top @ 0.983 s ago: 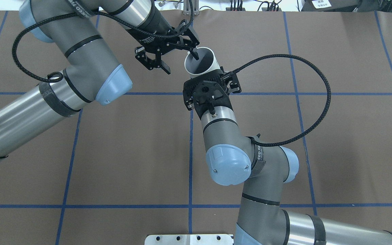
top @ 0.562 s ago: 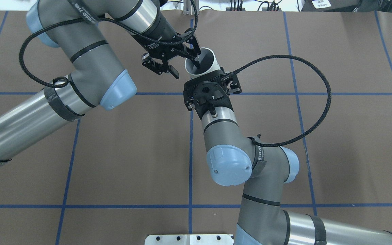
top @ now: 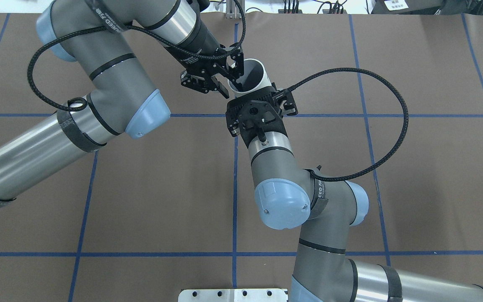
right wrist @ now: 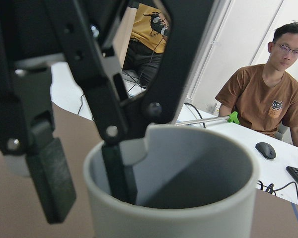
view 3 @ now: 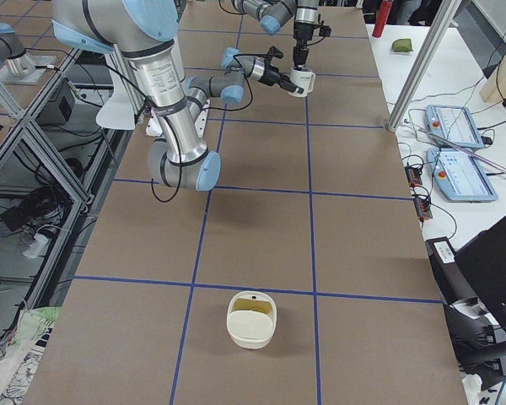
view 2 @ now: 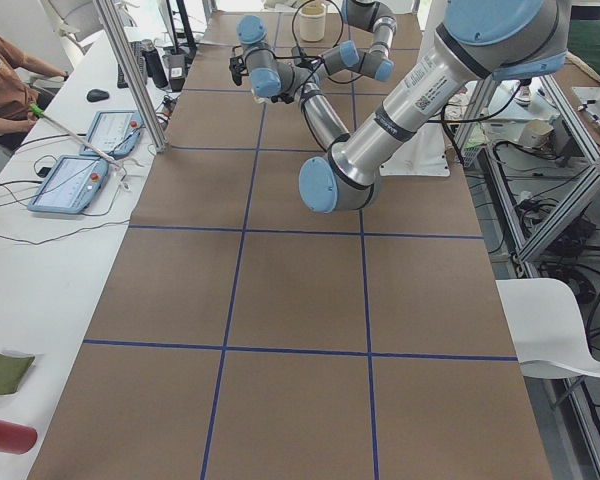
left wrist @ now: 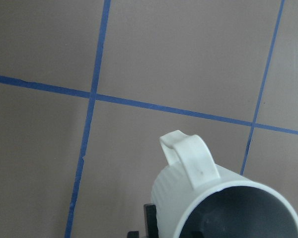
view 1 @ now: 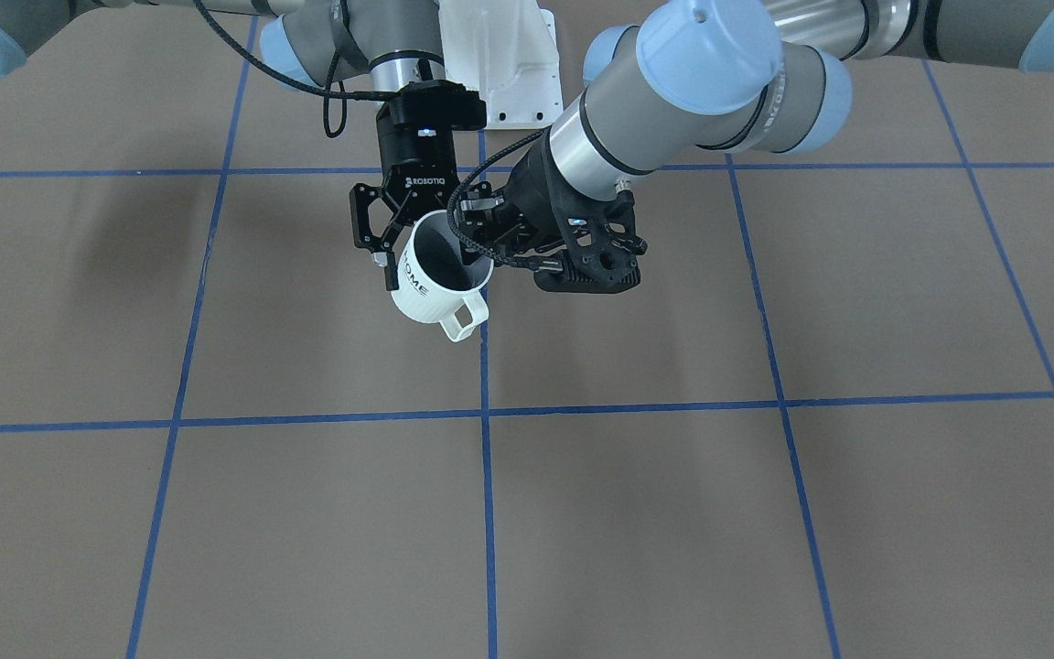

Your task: Left arm hands cup to right arm to dump lemon

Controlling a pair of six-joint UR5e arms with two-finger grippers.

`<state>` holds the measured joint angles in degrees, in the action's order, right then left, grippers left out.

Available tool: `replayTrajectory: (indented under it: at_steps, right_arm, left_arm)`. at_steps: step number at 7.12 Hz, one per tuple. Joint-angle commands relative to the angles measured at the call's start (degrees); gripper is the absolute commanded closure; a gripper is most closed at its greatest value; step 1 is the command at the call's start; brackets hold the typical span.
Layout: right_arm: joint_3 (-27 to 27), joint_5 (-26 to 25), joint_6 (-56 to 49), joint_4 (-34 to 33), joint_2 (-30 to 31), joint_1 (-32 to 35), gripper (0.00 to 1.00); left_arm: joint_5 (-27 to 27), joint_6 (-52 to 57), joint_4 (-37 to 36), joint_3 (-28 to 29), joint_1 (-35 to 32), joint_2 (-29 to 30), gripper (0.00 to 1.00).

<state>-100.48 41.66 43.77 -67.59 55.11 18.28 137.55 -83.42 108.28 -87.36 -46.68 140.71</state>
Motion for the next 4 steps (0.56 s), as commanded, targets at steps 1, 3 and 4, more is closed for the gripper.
replayTrajectory:
  at_steps: [1, 3, 4]
  right_arm:
    - [0.0, 0.0, 0.0, 0.0, 0.1, 0.0, 0.72]
    - [-0.1, 0.1, 0.0, 0.3, 0.2, 0.0, 0.01]
    - [-0.3, 0.1, 0.0, 0.3, 0.2, 0.1, 0.0]
  left_arm:
    - [0.0, -0.1, 0.0, 0.0, 0.0, 0.0, 0.71]
    - [-0.1, -1.9, -0.2, 0.0, 0.0, 0.0, 1.0]
    - [0.0, -2.0, -0.2, 0.1, 0.0, 0.0, 1.0]
